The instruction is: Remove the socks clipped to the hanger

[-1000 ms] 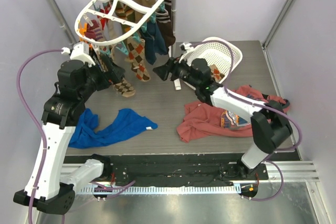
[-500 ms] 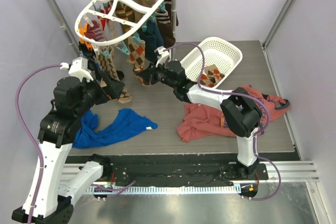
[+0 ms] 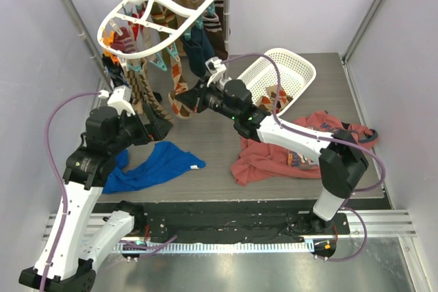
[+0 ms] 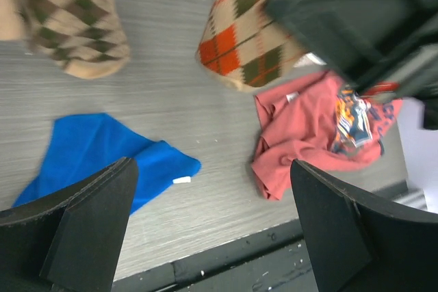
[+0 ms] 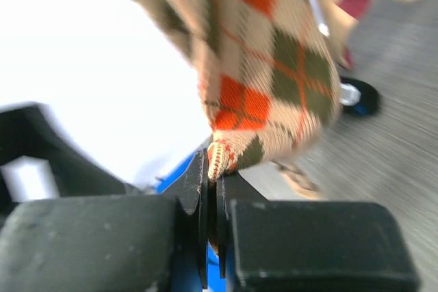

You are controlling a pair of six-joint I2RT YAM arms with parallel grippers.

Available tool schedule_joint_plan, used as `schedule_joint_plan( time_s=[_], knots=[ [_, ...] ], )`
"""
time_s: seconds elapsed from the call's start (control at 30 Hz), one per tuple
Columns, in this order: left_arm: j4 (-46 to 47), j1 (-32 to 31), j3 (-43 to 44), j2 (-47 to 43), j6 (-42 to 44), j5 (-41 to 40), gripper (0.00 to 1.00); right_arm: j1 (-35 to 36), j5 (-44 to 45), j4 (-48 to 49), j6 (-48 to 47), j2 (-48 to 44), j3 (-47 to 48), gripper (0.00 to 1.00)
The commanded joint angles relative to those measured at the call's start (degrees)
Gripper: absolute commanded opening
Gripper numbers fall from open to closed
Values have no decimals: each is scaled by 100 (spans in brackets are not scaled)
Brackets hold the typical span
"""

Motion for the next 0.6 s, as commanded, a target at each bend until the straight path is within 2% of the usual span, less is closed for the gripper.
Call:
schedule_joint_plan(
  time_s=[0.0, 0.43, 0.57],
  knots=[
    [858, 20, -446, -217, 97, 768, 98, 118, -52, 61, 500, -494, -4, 1],
    [2044, 11, -991, -156, -158, 1199, 98, 593, 79, 263, 817, -775, -118, 1],
    [2195, 11, -1018, 28, -141, 1111, 95, 637, 44, 517, 1010, -810, -214, 1]
  ],
)
